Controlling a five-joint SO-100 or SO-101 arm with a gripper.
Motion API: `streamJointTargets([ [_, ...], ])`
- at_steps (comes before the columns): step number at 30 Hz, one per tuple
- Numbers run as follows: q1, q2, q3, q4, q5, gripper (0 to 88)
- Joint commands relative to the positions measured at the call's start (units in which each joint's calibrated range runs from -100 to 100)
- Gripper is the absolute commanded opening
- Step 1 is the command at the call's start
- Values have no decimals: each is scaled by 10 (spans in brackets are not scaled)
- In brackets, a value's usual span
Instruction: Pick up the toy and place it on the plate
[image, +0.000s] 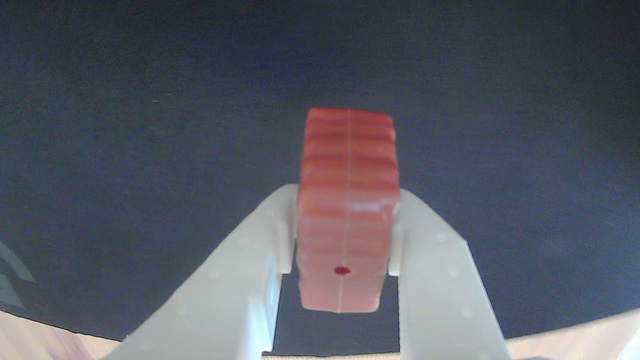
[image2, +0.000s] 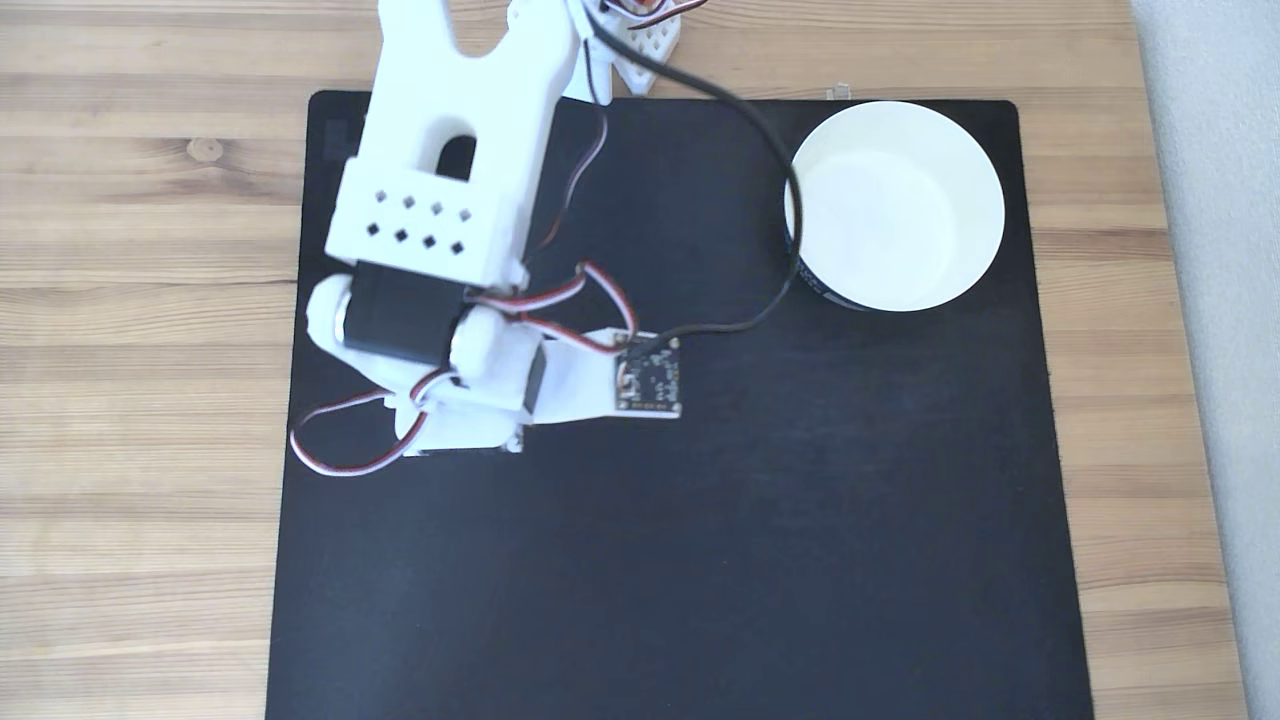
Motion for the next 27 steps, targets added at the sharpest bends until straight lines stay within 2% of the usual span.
streamJointTargets([
  [1,-62,-144,-6,3,-31,26],
  [12,-234,-330,10,-12,-121,26],
  [21,-410,-509,312,-177,-162,26],
  [27,-519,-725,665,-322,-215,26],
])
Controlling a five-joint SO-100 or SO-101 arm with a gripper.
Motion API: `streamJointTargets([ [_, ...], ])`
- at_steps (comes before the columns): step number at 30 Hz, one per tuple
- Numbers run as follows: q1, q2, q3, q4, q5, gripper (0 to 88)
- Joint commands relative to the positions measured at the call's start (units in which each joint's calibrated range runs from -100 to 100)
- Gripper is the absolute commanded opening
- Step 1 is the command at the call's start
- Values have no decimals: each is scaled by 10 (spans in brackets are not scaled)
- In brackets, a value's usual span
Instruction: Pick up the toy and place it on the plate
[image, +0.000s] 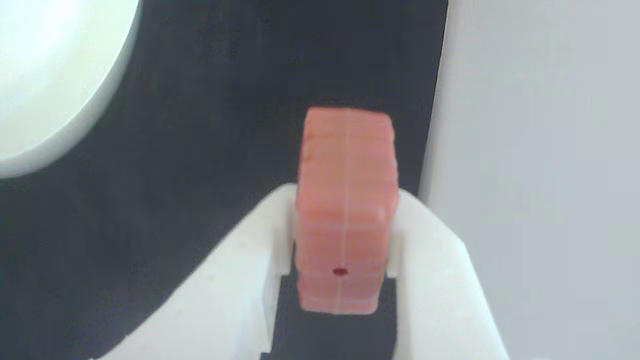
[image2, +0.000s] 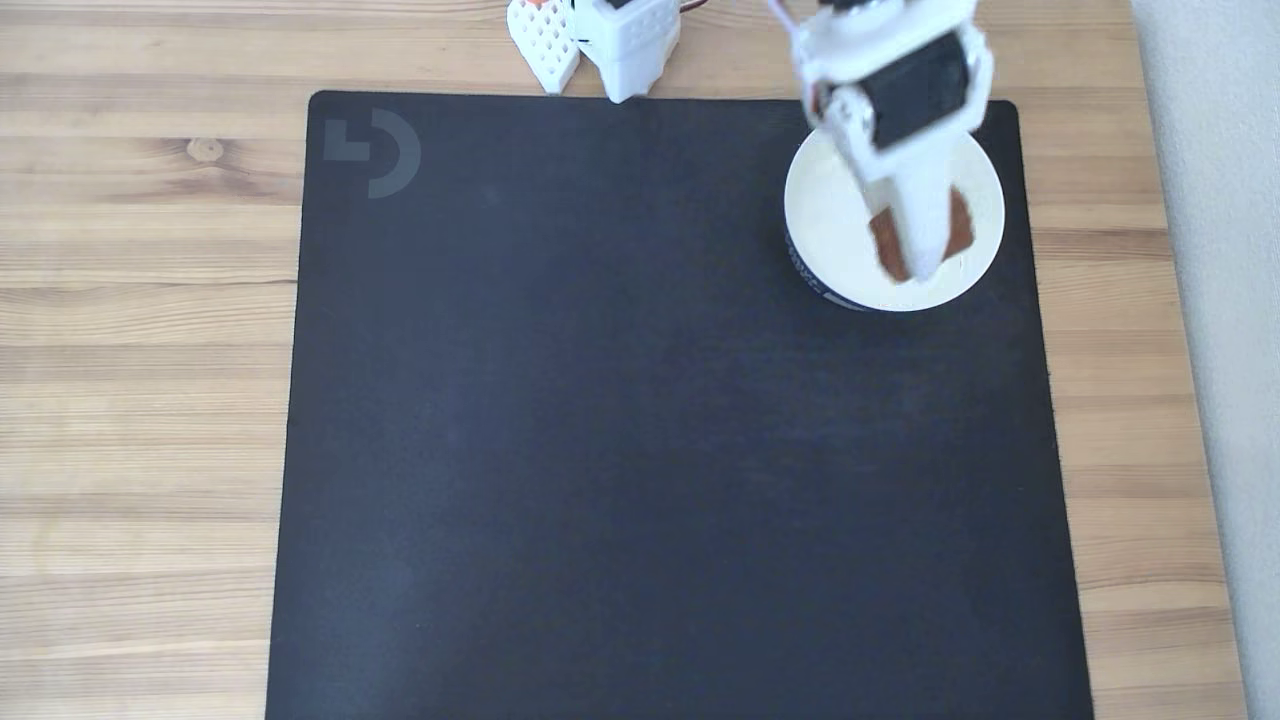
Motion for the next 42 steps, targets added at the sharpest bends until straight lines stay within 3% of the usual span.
streamJointTargets([
  [1,-42,-141,192,-70,-34,26],
  [10,-117,-281,498,-182,-76,26],
  [20,-119,-278,514,-185,-76,39],
  [22,-119,-278,514,-183,-76,88],
  [25,-120,-276,515,-177,-75,256],
  [27,-120,-276,515,-177,-73,282],
  [32,-120,-282,515,-180,-73,245],
  [38,-89,-284,491,-186,-72,12],
  [42,-44,-295,473,-186,-71,26],
])
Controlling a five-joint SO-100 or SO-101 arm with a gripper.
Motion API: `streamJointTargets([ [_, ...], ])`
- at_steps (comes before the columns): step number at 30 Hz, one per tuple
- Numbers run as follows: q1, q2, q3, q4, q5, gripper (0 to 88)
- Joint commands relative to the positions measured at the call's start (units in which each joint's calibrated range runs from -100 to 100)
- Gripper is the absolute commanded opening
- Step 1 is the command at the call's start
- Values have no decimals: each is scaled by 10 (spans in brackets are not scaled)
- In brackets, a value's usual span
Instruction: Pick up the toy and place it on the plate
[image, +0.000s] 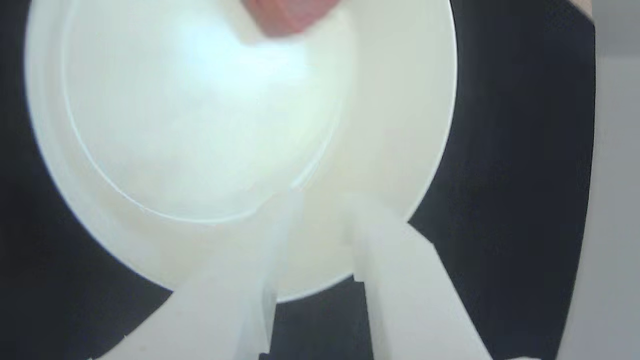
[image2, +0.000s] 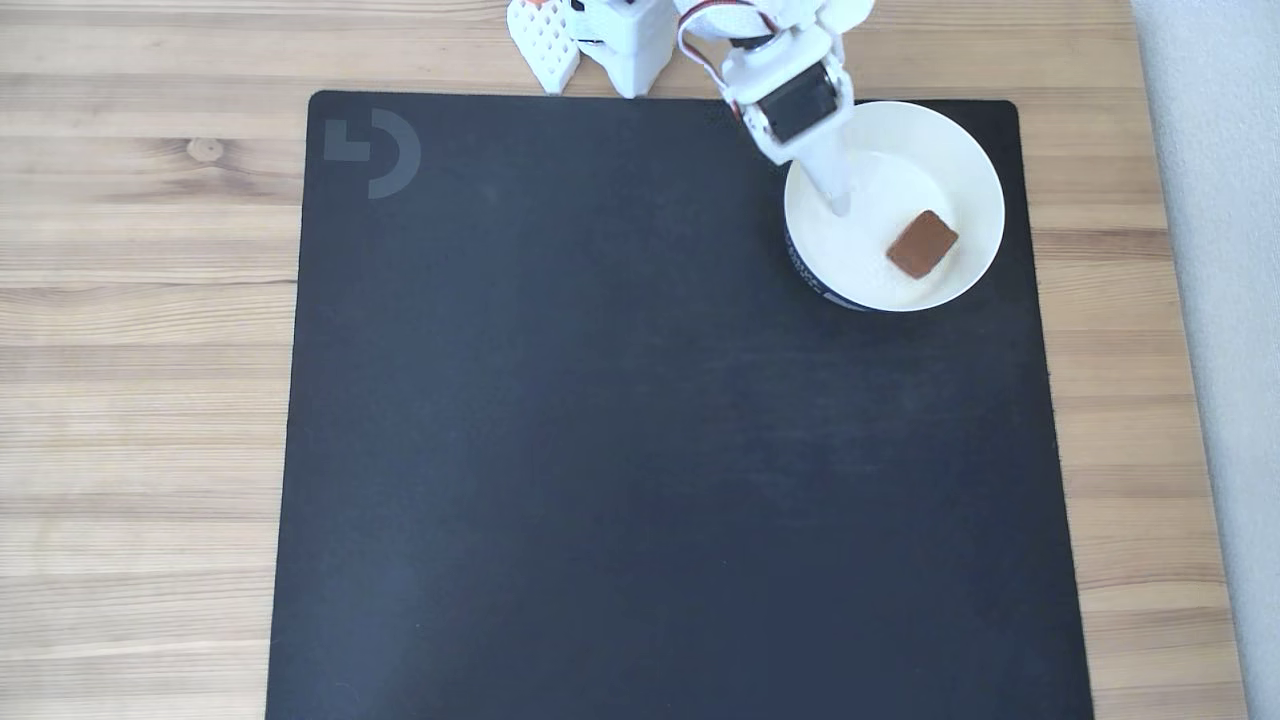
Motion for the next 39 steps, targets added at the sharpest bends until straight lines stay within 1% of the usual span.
streamJointTargets([
  [1,80,-55,-47,-10,3,26],
  [5,141,-131,-31,-2,3,26],
  [7,205,-222,16,-2,4,25],
  [10,260,-321,67,-1,4,25],
  [12,295,-329,80,-10,16,25],
  [14,316,-323,80,-15,40,25],
  [15,332,-322,84,-24,68,25],
  [17,348,-322,88,-28,84,25],
  [19,369,-322,89,-25,89,25],
  [20,401,-322,97,-21,89,25],
  [23,448,-322,127,-20,89,25],
  [24,463,-322,129,0,90,24],
  [28,484,-322,128,31,91,24],
  [29,480,-322,128,49,106,24],
  [33,480,-322,128,109,128,24],
  [34,479,-322,128,138,136,24],
  [36,477,-322,128,171,138,24],
  [39,477,-322,128,187,135,24],
])
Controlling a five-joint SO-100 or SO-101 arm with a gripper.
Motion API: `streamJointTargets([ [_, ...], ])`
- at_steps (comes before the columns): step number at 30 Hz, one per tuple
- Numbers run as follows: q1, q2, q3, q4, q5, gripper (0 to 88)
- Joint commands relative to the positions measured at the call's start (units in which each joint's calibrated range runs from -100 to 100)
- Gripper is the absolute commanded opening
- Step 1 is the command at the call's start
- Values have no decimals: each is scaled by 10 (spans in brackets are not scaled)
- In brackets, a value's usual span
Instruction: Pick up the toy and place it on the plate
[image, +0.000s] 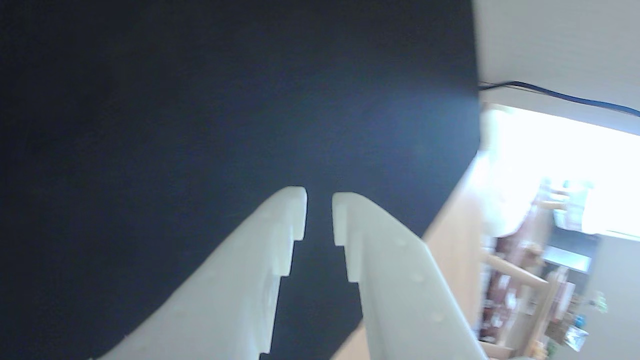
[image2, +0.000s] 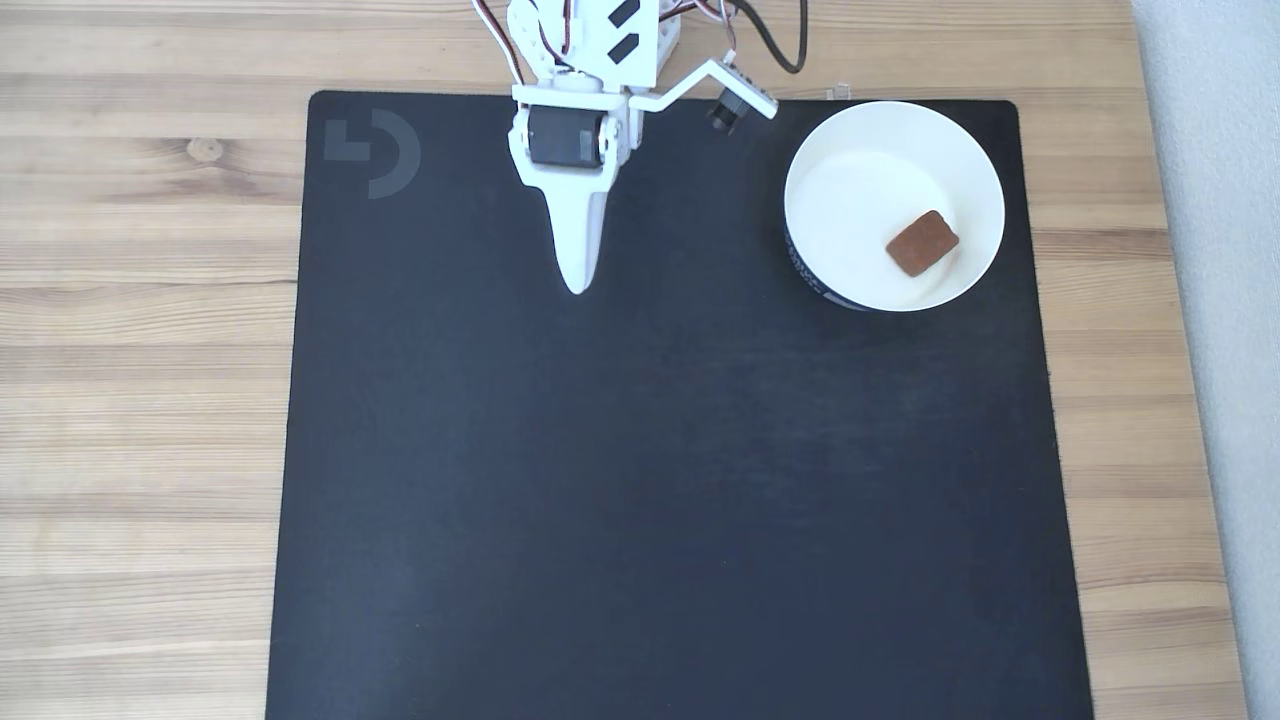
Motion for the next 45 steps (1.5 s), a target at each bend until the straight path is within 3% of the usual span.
streamJointTargets([
  [1,3,-6,8,23,1,24],
  [19,2,-6,7,25,6,25],
  [23,2,-6,7,25,52,25],
  [45,3,-5,7,20,48,25],
])
